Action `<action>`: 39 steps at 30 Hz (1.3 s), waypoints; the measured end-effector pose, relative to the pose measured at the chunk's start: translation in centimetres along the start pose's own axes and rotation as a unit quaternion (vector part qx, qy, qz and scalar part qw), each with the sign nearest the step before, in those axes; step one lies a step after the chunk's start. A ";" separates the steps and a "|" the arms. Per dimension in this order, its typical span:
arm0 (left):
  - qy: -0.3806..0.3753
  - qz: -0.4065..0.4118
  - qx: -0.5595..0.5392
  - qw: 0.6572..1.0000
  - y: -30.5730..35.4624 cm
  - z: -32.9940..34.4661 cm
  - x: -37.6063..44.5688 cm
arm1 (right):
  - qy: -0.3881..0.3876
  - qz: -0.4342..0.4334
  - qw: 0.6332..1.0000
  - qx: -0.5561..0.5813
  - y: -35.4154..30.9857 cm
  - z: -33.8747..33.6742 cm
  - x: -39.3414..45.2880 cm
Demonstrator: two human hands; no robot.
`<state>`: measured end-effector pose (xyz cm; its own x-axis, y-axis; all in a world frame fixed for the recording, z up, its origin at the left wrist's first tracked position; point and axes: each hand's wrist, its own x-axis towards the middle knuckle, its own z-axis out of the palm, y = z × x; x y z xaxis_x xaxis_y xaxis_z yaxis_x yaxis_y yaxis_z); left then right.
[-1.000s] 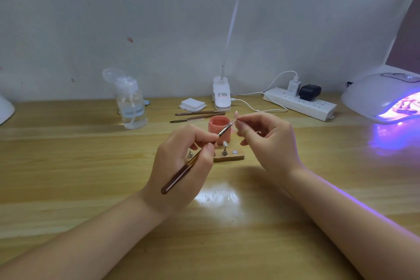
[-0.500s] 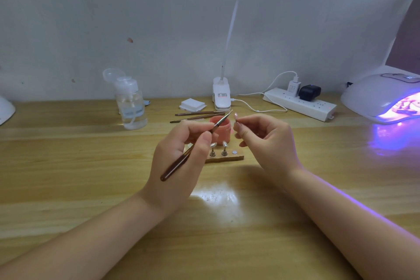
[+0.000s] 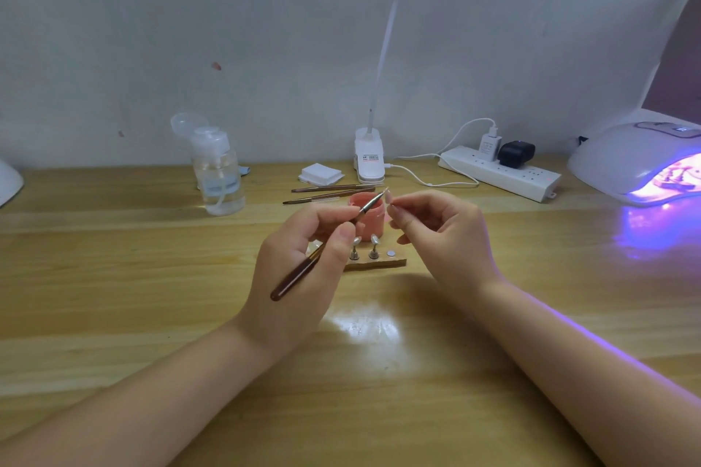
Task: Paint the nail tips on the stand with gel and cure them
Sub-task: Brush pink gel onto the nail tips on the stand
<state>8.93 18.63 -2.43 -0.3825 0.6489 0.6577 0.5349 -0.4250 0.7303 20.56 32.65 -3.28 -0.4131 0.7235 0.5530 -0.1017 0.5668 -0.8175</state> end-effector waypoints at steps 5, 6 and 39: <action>-0.023 0.035 0.030 0.999 -0.3 -0.4 -0.1 | 0.010 0.004 1.000 0.001 -0.1 -0.1 0.1; -0.021 0.035 0.029 0.999 -0.2 -0.4 -0.1 | 0.011 0.005 1.000 0.001 -0.1 -0.1 0.1; 0.121 -0.126 -0.071 0.982 -3.0 -0.6 0.8 | -0.102 0.124 0.970 -0.184 1.3 -1.7 0.9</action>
<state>6.61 20.01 -3.97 -0.6666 0.5831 0.4644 0.2965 -0.3641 0.8829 21.62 34.72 -3.59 -0.5578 0.7840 0.2725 0.3378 0.5143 -0.7883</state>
